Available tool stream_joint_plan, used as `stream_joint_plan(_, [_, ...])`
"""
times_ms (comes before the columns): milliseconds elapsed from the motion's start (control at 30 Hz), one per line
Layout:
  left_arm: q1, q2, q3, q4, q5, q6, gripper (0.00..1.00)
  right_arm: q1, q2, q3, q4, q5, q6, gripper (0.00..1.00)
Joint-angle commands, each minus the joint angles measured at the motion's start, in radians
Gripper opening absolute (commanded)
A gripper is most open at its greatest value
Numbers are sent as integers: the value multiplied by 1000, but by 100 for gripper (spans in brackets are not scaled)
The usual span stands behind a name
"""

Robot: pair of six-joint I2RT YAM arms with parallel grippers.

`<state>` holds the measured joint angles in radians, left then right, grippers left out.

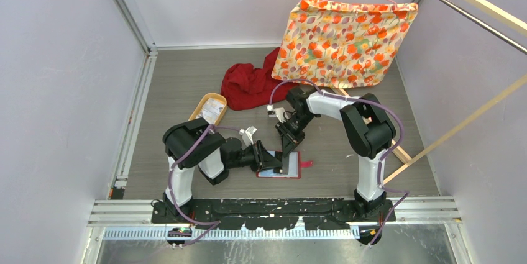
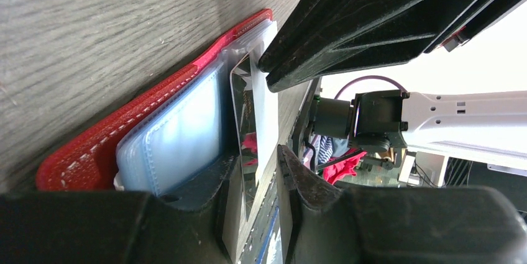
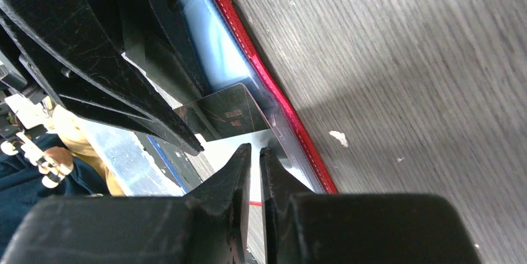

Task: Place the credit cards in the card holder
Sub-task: Insert the credit card into the card holder.

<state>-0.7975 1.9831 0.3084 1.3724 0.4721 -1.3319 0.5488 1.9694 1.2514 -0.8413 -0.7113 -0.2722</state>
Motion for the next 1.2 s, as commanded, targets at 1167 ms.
stream_joint_plan(1167, [-20,-313,37,-516,-98,158,27,8,-84,33,-70,-84,-142,23])
